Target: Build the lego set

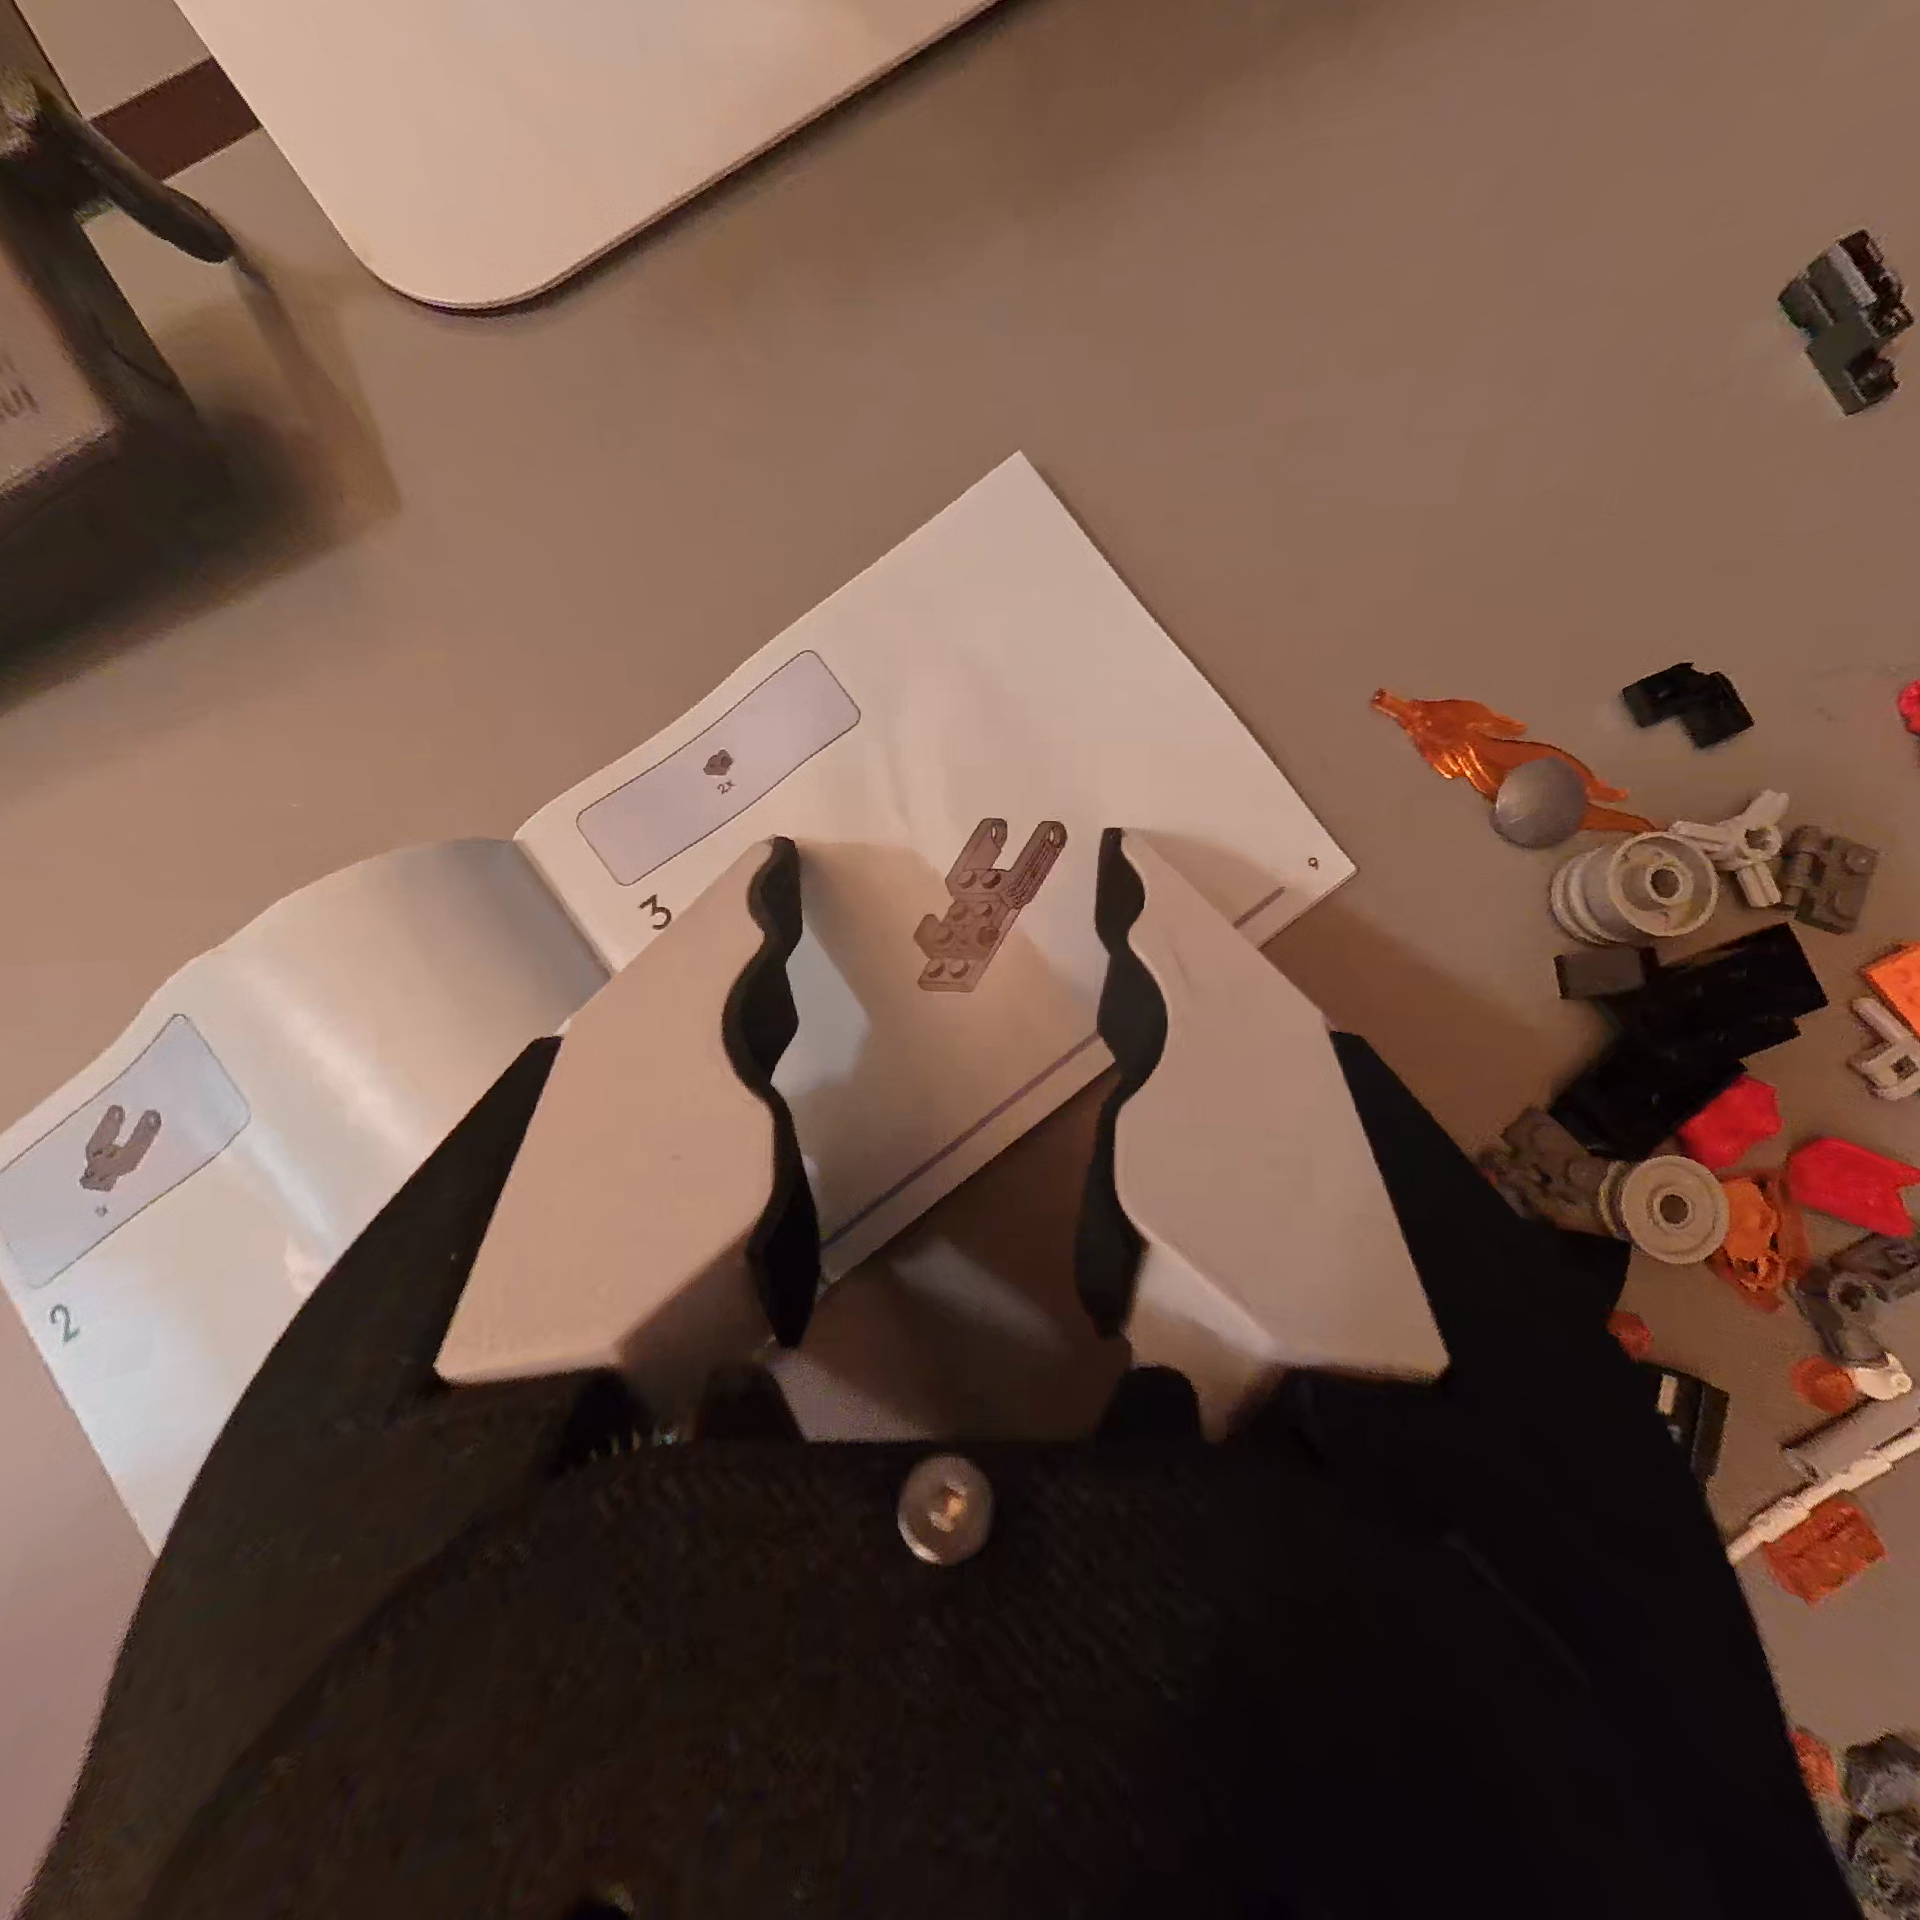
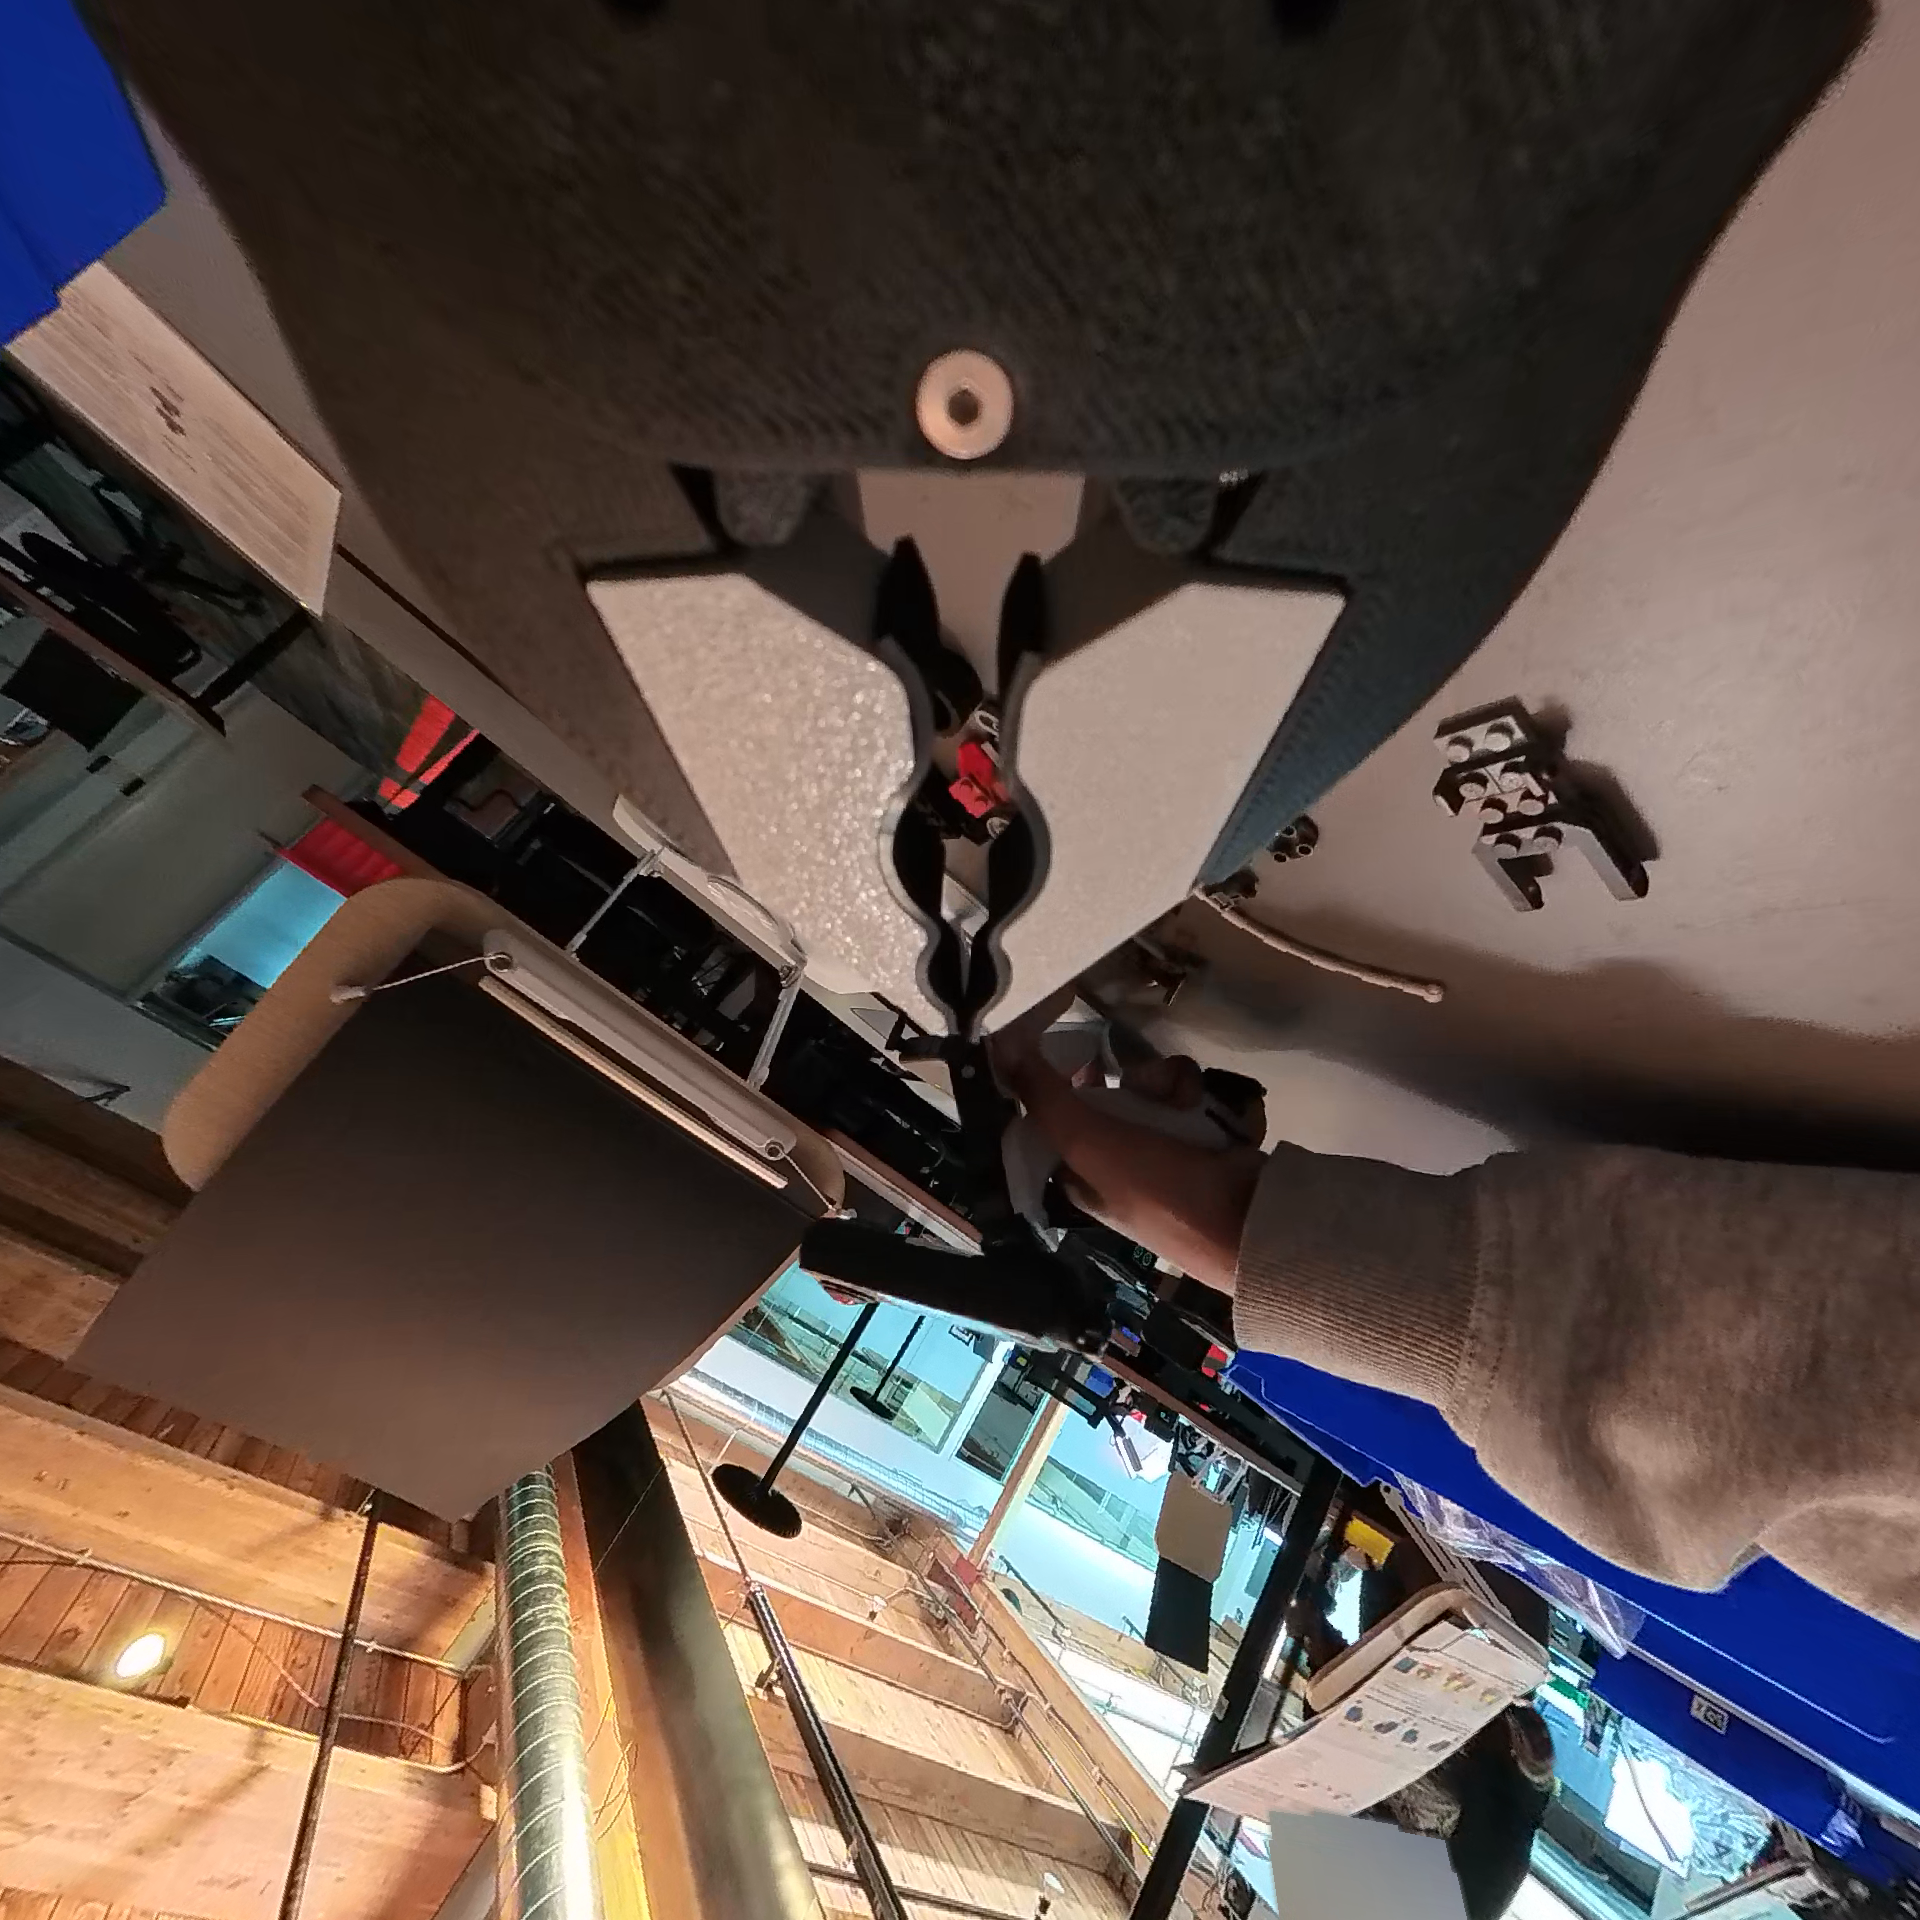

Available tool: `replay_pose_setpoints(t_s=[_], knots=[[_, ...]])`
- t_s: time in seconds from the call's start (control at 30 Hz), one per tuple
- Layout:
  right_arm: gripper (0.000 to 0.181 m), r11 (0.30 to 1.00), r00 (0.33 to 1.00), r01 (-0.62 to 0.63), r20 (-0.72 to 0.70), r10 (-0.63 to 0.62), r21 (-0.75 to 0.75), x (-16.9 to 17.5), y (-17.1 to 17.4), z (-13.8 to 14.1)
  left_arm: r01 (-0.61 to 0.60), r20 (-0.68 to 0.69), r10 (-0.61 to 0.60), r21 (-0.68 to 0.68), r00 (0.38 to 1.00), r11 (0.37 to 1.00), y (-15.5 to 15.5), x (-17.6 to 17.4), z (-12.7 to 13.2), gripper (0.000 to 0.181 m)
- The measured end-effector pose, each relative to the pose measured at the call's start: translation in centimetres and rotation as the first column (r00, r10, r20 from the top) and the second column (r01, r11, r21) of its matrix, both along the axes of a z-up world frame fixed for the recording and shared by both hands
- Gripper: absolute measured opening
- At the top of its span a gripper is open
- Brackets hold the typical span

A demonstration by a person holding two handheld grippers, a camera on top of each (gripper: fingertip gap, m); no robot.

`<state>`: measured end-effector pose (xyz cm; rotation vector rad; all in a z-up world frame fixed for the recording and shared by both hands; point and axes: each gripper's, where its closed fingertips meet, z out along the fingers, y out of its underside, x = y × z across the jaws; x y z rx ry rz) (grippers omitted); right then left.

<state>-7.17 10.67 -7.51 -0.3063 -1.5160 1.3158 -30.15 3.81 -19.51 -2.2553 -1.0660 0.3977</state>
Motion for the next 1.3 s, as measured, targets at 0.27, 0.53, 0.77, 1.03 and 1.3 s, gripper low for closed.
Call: replay_pose_setpoints(t_s=[0.27,0.53,0.77,1.03,1.3], knots=[[0.0,1.0,1.0,0.008,-0.001,-0.008,0.024,0.0,-0.2,-0.2,-0.011,-0.073,0.009,-0.032,0.997,0.999,-0.6,-0.7,0.0,0.023],[0.0,0.999,1.0,0.012,-0.002,-0.012,0.034,0.0,-0.3,-0.2,-0.01,-0.104,0.006,-0.036,0.995,0.999,-0.9,-1.1,0.1,0.007],[0.0,0.999,1.0,0.008,-0.008,-0.007,0.033,0.3,-0.4,-0.1,0.019,-0.005,-0.018,0.105,1.0,0.994,-0.8,-0.2,0.7,0.004],[0.0,1.0,1.0,-0.001,-0.013,0.001,0.025,0.6,-0.4,0.1,0.096,-0.02,-0.095,0.116,0.995,0.989,1.5,1.2,0.3,0.1],[0.0,1.0,1.0,-0.005,-0.01,0.005,0.015,0.8,-0.4,0.3,0.017,-0.054,-0.014,0.047,0.998,0.999,0.9,0.2,0.0,0.089]])
